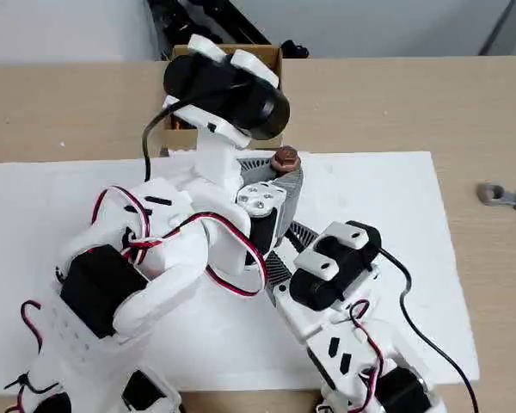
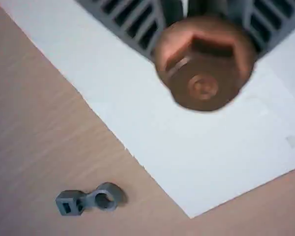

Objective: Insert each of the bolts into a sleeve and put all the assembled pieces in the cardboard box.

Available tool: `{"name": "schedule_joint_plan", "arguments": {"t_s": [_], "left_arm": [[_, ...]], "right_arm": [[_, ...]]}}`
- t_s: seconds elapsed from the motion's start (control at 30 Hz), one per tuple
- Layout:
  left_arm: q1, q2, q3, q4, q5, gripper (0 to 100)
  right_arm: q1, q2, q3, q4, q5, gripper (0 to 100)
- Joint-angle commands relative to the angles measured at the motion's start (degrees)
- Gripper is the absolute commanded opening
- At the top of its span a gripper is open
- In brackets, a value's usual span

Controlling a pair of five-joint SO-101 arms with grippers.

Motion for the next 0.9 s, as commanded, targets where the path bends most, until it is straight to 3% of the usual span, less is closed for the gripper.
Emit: {"name": "schedule_joint_plan", "arguments": {"t_s": [0.0,0.33,0.87], "left_arm": [[-0.1,-0.5,1.2,-2.4,-0.6,1],[-0.2,-0.5,1.8,-3.3,-0.8,1],[-0.3,-3.1,12.5,-13.2,-4.0,1]], "right_arm": [[1.5,0.0,-0.4,-1.5,-0.4,0.4],[3.1,-0.1,-0.6,-1.6,-0.5,0.4],[2.9,0.0,-0.7,-1.6,-0.5,0.4]]}}
